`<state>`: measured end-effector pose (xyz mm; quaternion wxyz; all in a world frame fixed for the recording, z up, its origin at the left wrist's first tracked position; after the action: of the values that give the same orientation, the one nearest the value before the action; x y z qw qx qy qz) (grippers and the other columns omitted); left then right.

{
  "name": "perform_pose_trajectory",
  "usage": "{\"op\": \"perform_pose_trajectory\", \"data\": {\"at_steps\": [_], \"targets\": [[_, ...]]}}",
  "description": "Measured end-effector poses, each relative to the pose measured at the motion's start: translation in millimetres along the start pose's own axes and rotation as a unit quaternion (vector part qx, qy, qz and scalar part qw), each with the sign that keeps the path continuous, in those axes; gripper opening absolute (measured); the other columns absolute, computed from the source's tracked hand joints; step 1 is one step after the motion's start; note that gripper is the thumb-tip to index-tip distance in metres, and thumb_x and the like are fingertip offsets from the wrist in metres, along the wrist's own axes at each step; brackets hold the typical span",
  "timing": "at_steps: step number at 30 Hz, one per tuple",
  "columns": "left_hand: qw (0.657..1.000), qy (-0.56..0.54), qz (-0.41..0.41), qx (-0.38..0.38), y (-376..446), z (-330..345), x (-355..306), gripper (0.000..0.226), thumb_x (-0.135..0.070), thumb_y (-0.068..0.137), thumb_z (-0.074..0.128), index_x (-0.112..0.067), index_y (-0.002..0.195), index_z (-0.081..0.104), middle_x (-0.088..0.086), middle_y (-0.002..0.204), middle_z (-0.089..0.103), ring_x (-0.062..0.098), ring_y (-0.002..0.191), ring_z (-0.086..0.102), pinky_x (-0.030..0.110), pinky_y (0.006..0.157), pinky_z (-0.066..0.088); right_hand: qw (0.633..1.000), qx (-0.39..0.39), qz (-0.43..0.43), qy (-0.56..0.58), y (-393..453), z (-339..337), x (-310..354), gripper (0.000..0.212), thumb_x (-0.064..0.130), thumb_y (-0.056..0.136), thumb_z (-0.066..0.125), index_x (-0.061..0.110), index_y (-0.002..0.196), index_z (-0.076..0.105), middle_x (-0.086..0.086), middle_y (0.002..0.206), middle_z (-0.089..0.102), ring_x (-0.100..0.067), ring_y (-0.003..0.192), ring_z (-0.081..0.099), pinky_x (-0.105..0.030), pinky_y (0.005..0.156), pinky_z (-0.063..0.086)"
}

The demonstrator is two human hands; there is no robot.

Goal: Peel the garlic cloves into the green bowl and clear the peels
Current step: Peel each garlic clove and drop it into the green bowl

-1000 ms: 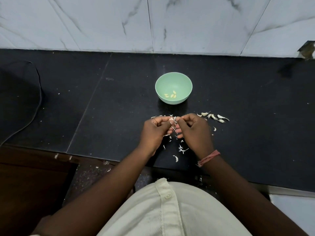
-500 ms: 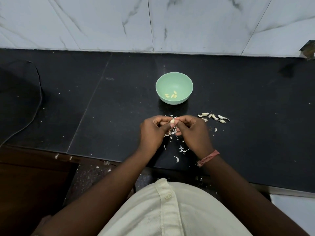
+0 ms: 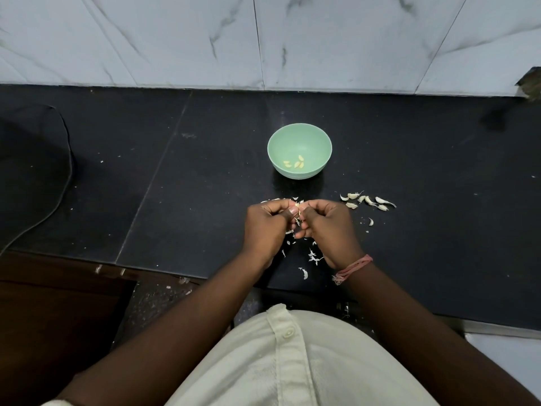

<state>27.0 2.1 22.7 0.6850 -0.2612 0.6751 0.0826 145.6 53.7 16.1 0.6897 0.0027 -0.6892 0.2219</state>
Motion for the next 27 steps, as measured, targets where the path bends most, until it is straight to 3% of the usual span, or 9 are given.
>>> {"op": "perform_pose_trajectory", "data": {"at_steps": [7,13,17,22,27], "targets": [[0.990,-0.113,-0.087,-0.016,-1.9,2.1,3.7,0.020,0.007,0.091,0.062,-0.005,0.082,0.076,0.015,0.075,0.071,0.020,0.065,0.061,0.030,0.064,0.055,0.994,0.035,0.063,0.083,-3.4,0.0,3.8,0.019,0.000,0.099,0.054,-0.001,0.086,0.068,-0.008,0.064,0.060,-0.014,0.055,0.061,-0.029,0.056,0.057],[0.984,-0.146,-0.101,-0.012,3.9,0.4,6.6,0.013,0.006,0.091,0.063,0.000,0.094,0.074,0.019,0.089,0.072,0.019,0.071,0.063,0.026,0.070,0.056,0.996,-0.001,-0.049,-0.070,2.8,-8.0,3.4,0.012,0.001,0.097,0.059,0.007,0.094,0.069,-0.007,0.073,0.066,-0.013,0.060,0.062,-0.026,0.056,0.056],[0.992,-0.103,-0.073,0.003,5.6,-1.5,3.8,0.017,0.003,0.095,0.059,-0.001,0.099,0.075,0.011,0.086,0.075,0.013,0.072,0.063,0.024,0.072,0.054,0.987,-0.002,-0.115,-0.108,9.0,-14.2,9.1,0.027,-0.001,0.094,0.062,0.017,0.110,0.074,0.000,0.082,0.072,-0.010,0.069,0.066,-0.029,0.067,0.060],[0.999,-0.031,-0.041,0.011,7.1,-4.2,-0.2,0.015,0.000,0.095,0.061,-0.002,0.104,0.073,0.012,0.084,0.072,0.012,0.064,0.058,0.024,0.067,0.053,0.977,0.018,-0.137,-0.161,10.2,-14.0,11.1,0.018,0.003,0.093,0.064,0.012,0.103,0.077,-0.001,0.083,0.076,-0.015,0.070,0.071,-0.029,0.068,0.060],[0.994,-0.085,-0.064,-0.002,7.4,-4.7,0.3,0.013,0.002,0.094,0.063,0.002,0.106,0.065,0.008,0.075,0.067,0.011,0.062,0.061,0.024,0.065,0.056,0.985,0.033,-0.105,-0.136,10.4,-12.6,9.2,0.014,0.001,0.095,0.061,0.006,0.098,0.074,-0.008,0.078,0.073,-0.013,0.066,0.066,-0.026,0.061,0.056]]}}
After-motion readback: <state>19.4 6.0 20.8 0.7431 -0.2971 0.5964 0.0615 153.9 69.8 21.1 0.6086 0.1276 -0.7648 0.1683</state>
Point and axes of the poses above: each hand's wrist, its own y-axis towards the middle knuckle, its own z-axis out of the palm, x = y × z, the point moved 4 cm from there along y, towards the middle knuckle
